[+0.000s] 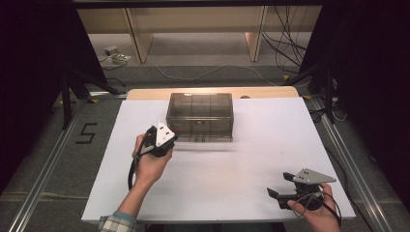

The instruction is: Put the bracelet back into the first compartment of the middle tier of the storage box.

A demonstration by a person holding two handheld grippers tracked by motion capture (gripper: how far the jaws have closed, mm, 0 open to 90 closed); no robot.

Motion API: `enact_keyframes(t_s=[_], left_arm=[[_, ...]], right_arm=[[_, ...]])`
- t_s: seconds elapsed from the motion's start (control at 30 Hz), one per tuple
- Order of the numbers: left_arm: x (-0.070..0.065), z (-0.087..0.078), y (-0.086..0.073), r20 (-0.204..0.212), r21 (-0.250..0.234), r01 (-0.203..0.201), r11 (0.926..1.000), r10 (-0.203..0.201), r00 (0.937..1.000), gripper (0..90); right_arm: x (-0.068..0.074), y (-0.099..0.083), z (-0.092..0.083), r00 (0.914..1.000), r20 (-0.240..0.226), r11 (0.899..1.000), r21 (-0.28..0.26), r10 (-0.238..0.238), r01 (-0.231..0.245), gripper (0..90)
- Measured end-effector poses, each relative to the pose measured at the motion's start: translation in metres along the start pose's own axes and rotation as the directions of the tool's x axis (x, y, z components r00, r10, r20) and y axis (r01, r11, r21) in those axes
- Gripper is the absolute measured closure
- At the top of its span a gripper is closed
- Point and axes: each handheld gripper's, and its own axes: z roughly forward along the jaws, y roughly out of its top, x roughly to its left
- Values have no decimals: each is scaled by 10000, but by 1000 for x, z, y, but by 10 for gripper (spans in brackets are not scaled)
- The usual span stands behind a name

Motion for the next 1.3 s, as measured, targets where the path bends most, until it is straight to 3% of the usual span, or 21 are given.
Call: enact_keyframes(t_s=[1.3], left_arm=[[-8, 20, 11, 512, 106, -421, 9991, 415, 9978, 897]], right_arm=[[0, 0, 0, 10000, -4, 10000, 13, 26, -26, 174]])
